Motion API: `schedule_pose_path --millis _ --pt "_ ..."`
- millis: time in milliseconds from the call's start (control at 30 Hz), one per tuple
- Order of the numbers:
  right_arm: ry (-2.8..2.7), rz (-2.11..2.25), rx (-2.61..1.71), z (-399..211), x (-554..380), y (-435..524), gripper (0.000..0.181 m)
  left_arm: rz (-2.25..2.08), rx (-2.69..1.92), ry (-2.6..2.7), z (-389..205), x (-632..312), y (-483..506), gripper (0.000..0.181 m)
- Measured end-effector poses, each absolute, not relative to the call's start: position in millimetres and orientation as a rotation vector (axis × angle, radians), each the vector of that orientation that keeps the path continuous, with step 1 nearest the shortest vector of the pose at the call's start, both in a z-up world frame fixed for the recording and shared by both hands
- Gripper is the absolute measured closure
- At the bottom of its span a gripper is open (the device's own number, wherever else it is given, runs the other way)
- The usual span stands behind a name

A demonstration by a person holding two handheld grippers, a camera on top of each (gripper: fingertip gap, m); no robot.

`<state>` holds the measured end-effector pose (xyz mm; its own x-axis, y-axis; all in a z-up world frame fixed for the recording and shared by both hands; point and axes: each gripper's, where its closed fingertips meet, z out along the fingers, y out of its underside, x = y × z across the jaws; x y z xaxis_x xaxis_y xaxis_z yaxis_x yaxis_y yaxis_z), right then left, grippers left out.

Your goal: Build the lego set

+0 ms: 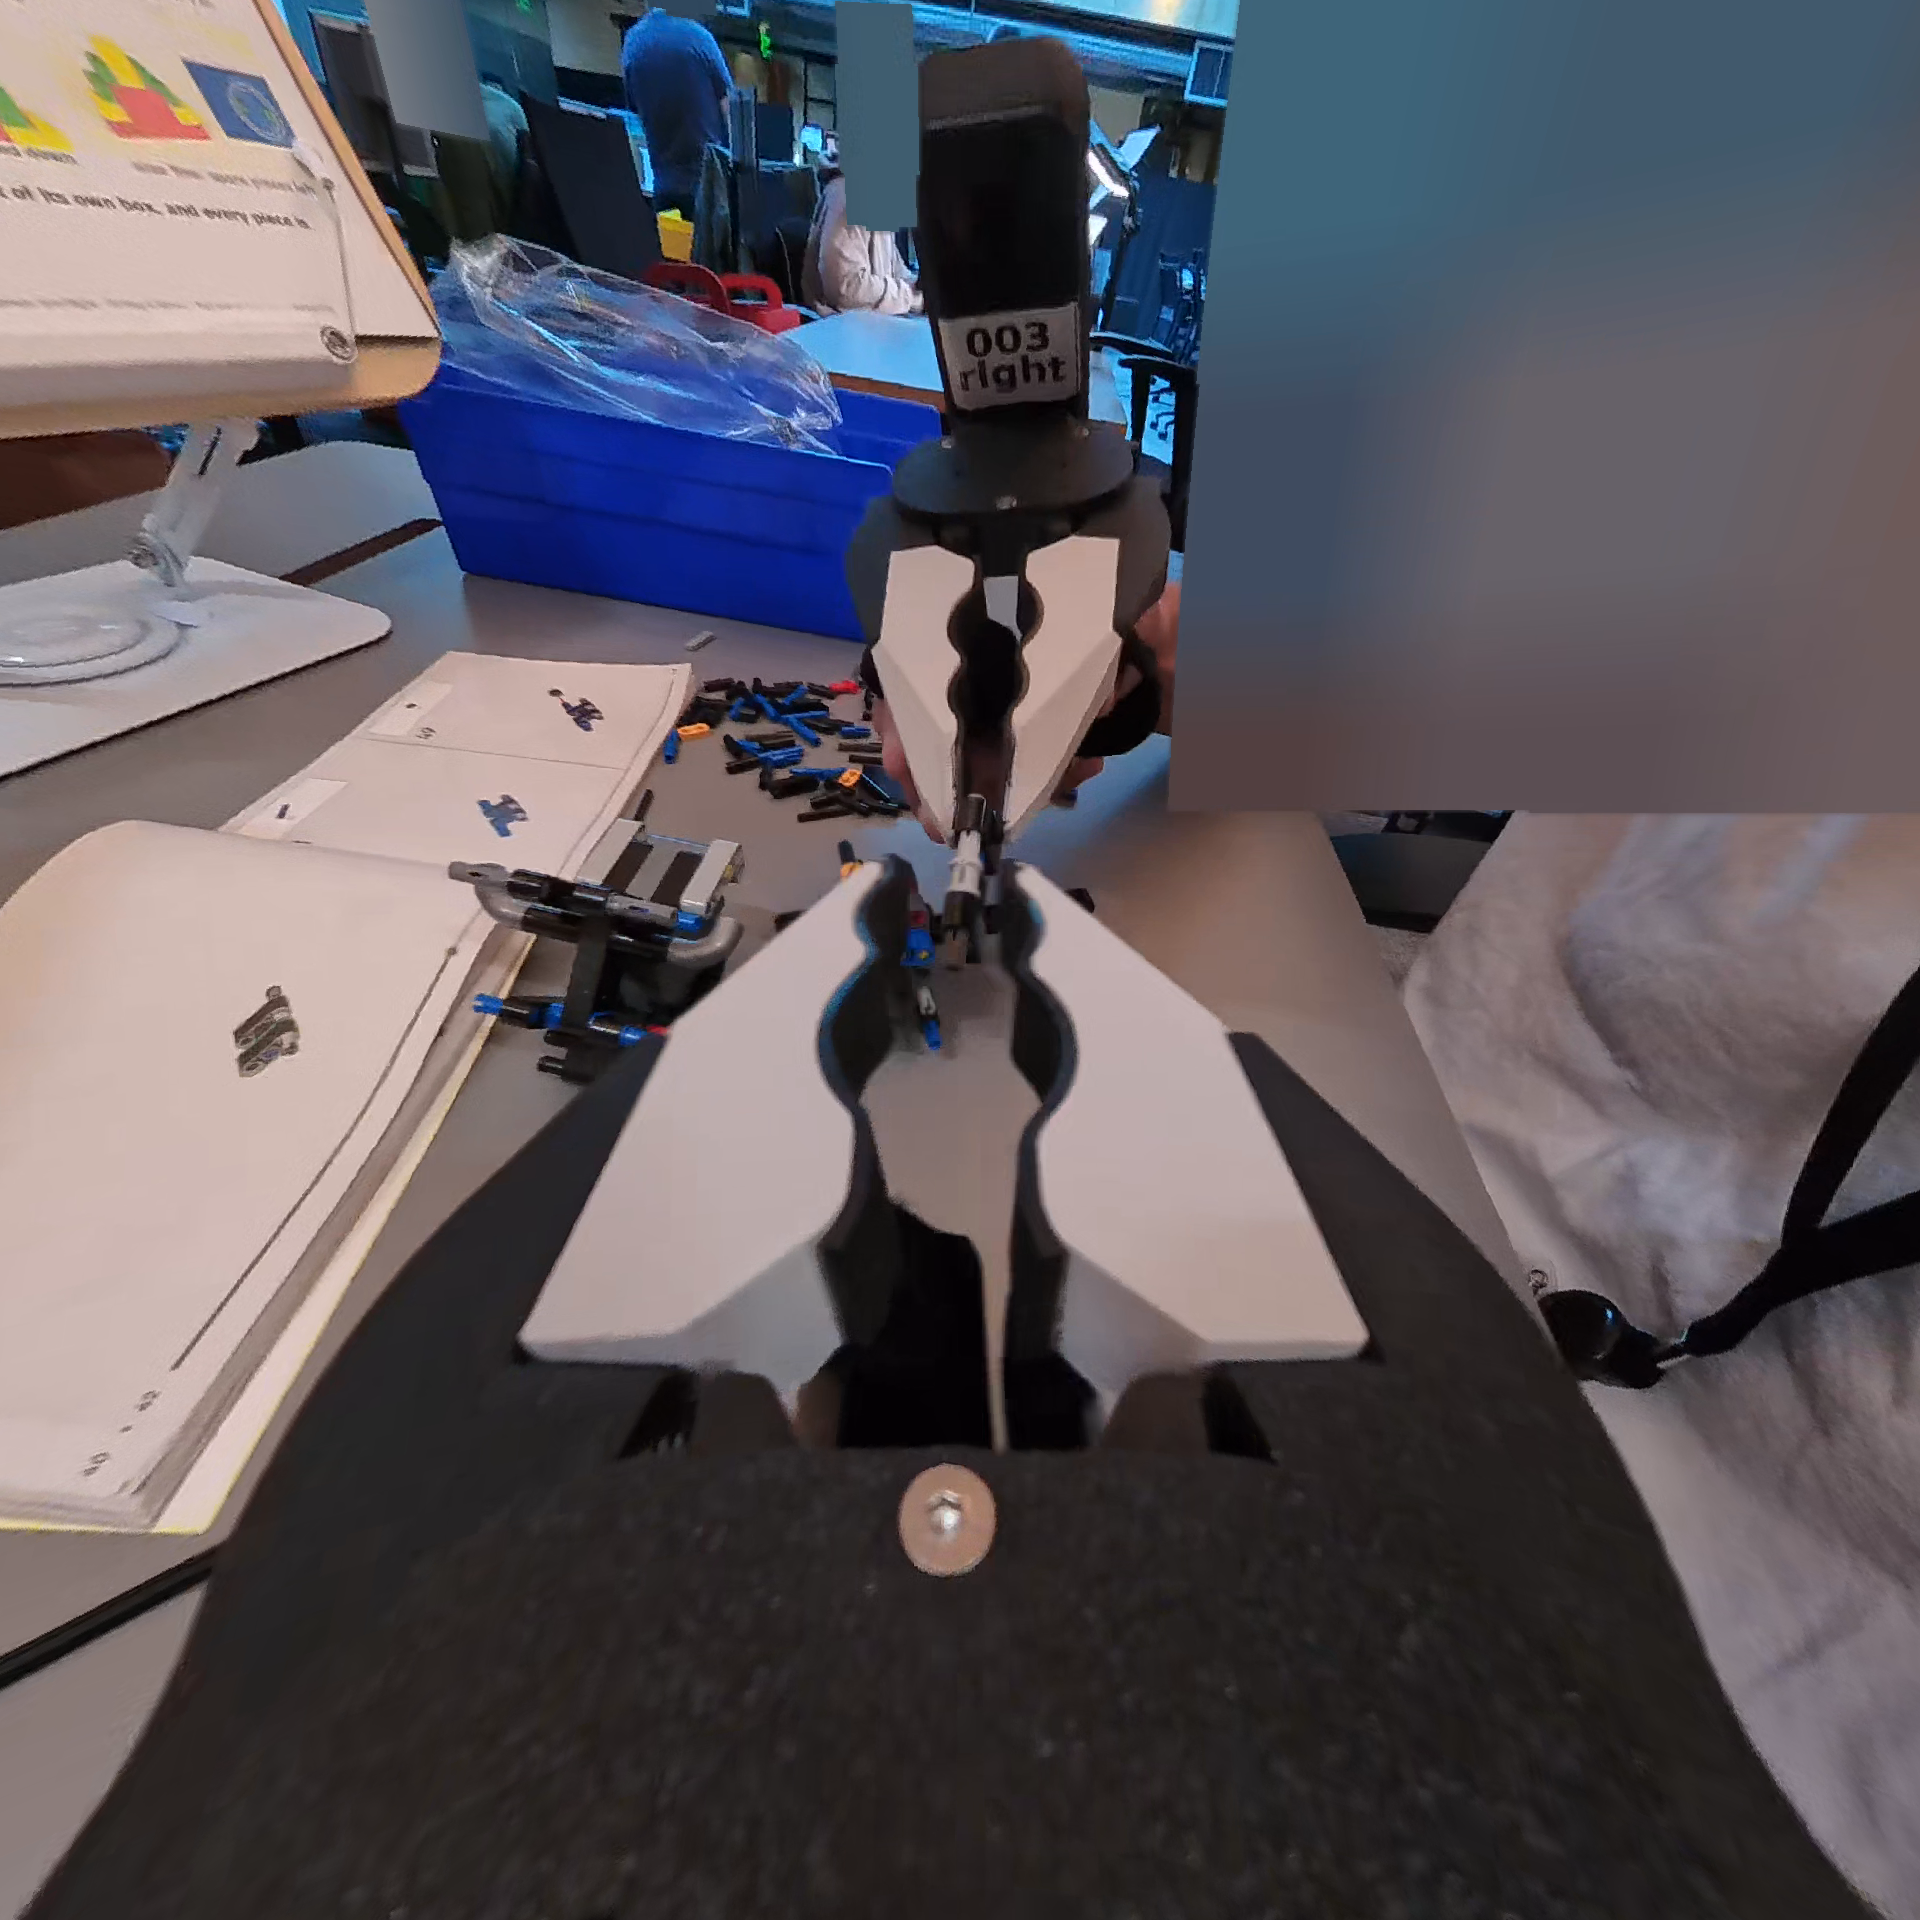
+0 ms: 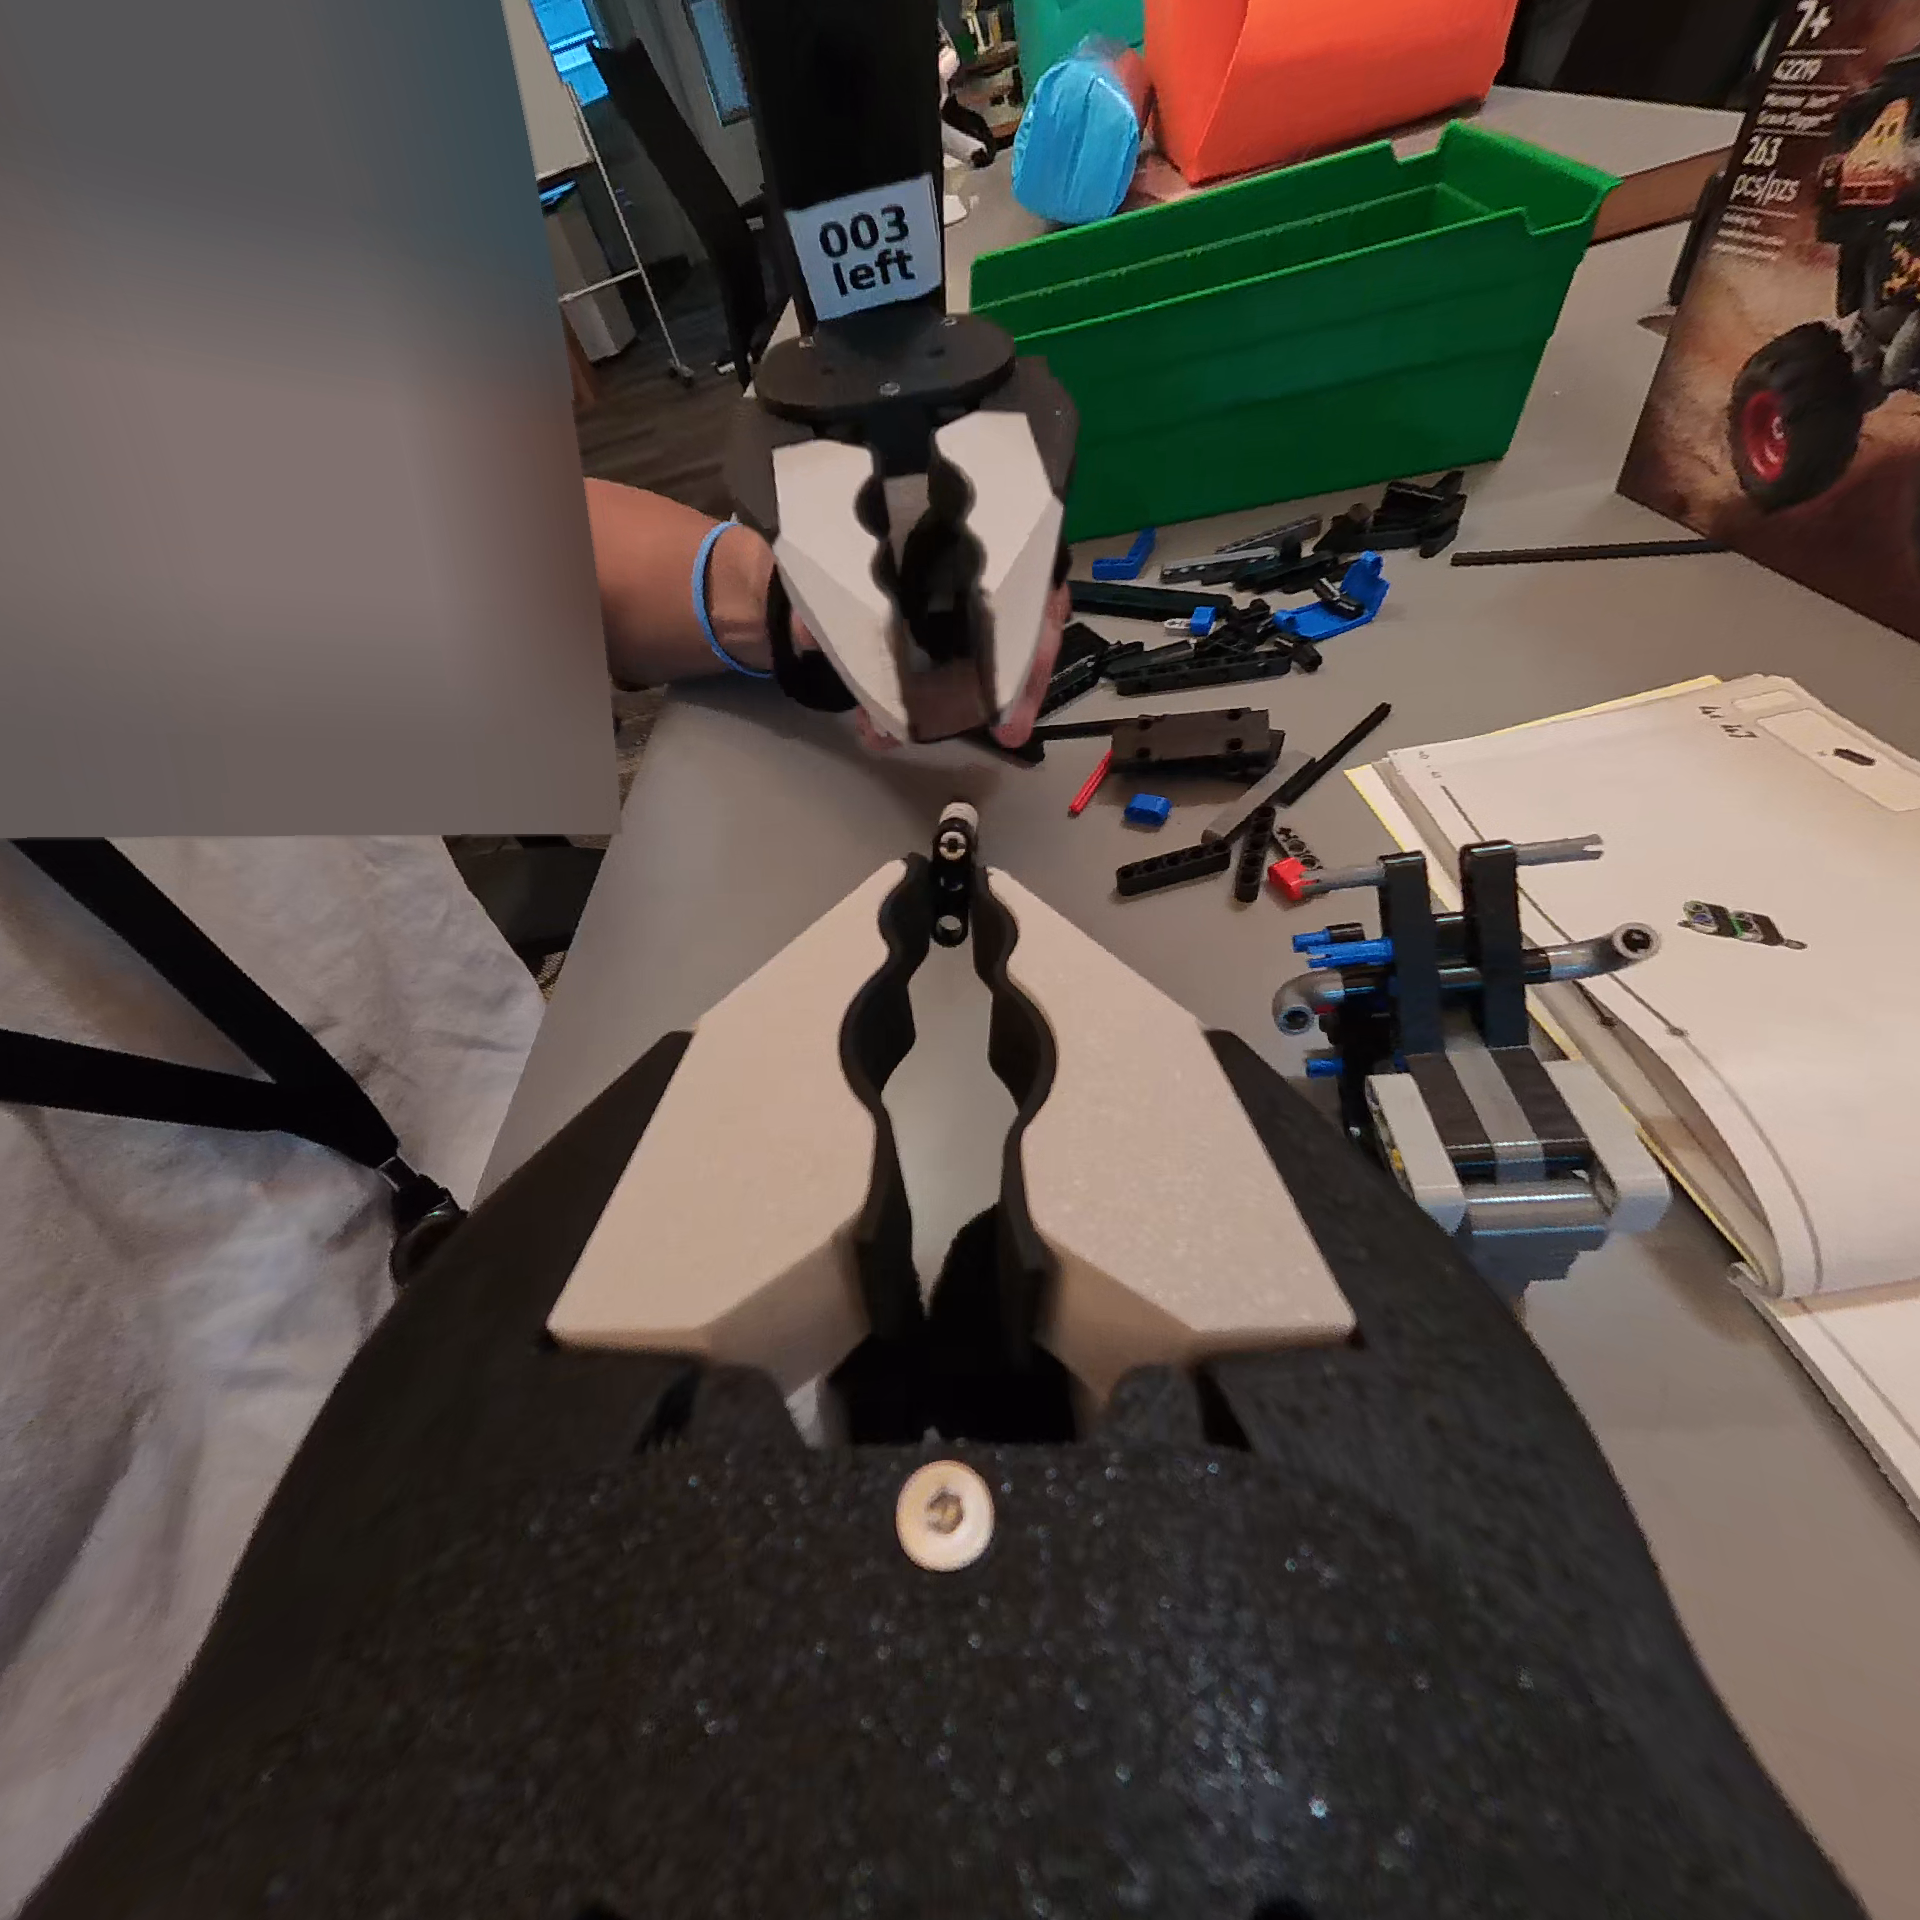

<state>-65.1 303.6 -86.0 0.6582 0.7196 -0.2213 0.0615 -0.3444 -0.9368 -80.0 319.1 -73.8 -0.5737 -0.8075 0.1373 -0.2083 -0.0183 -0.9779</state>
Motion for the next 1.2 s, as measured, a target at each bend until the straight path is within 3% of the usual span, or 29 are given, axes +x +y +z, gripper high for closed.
schedule_pose_path --millis 67,100,167,300,433,533,633,1200 --pt "-0.622 0.787 -1.816 -86.7 -65.5 303.7 0.175 -1.616 -1.085 1.848 -82.9 -79.5 316.1 0.140" --pt "-0.634 0.791 -1.814 -87.1 -67.3 302.6 0.175 -1.604 -1.094 1.889 -88.9 -79.6 312.4 0.136" --pt "-0.659 0.805 -1.797 -85.1 -73.2 299.5 0.175 -1.568 -1.093 1.938 -98.6 -79.5 305.6 0.142" --pt "-0.682 0.803 -1.795 -87.1 -80.4 297.3 0.175 -1.580 -1.046 1.961 -101.6 -82.4 293.4 0.176" --pt "-0.686 0.766 -1.806 -89.0 -78.3 299.0 0.175 -1.575 -1.082 1.942 -105.0 -79.7 296.0 0.175" --pt "-0.706 0.734 -1.819 -94.4 -82.1 299.7 0.164 -1.554 -1.095 1.946 -110.3 -78.5 297.4 0.175" --pt "-0.706 0.703 -1.836 -100.8 -81.5 302.4 0.175 -1.519 -1.079 1.969 -115.5 -79.1 295.1 0.175" --pt "-0.818 0.639 -1.938 -124.4 -82.3 295.7 0.175 -1.326 -1.021 2.079 -138.4 -79.6 289.3 0.175"
